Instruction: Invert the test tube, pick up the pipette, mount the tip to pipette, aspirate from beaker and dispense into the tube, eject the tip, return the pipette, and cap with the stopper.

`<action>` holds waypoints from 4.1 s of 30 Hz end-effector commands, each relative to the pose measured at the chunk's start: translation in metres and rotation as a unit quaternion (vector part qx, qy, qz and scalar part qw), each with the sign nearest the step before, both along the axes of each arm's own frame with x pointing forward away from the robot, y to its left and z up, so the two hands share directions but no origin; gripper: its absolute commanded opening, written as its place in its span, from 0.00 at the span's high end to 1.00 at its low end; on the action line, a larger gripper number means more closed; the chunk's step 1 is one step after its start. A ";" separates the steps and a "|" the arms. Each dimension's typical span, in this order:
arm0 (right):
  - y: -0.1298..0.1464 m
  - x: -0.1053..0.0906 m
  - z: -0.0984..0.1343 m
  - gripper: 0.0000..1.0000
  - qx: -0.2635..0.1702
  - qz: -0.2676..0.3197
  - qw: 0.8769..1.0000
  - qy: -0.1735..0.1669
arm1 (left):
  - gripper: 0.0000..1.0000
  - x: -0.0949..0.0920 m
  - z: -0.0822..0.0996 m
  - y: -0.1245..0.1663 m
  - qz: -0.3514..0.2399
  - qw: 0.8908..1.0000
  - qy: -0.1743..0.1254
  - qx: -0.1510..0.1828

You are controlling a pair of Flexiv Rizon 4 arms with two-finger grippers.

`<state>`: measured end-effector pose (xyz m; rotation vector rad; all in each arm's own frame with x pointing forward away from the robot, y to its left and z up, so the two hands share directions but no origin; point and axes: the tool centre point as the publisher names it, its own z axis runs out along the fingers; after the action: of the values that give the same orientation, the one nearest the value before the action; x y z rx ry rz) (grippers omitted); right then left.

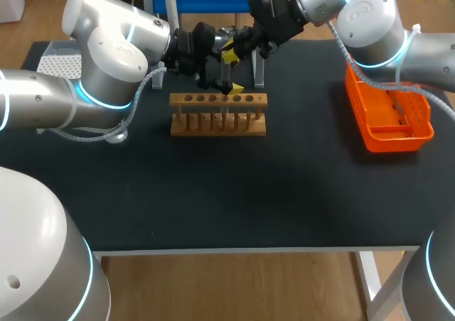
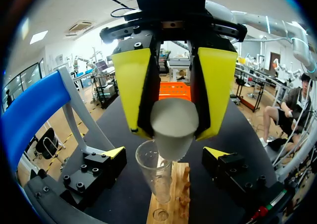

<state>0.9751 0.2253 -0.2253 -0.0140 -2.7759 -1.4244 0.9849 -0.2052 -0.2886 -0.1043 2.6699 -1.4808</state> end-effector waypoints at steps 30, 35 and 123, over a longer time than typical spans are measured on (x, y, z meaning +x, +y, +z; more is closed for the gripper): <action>0.004 0.005 -0.001 1.00 0.004 -0.003 1.000 -0.004 | 0.00 0.000 0.000 0.000 0.000 1.000 0.001 0.001; 0.004 0.005 -0.004 1.00 0.002 -0.002 1.000 -0.002 | 0.00 0.000 0.000 0.000 0.000 1.000 0.001 0.001; 0.013 0.001 0.006 1.00 0.259 0.030 0.965 -0.018 | 0.00 0.000 0.000 0.000 0.000 1.000 0.001 0.001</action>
<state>0.9720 0.2363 -0.2165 0.0949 -2.3198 -2.0957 0.9848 -0.2054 -0.2889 -0.1047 2.6683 -1.4823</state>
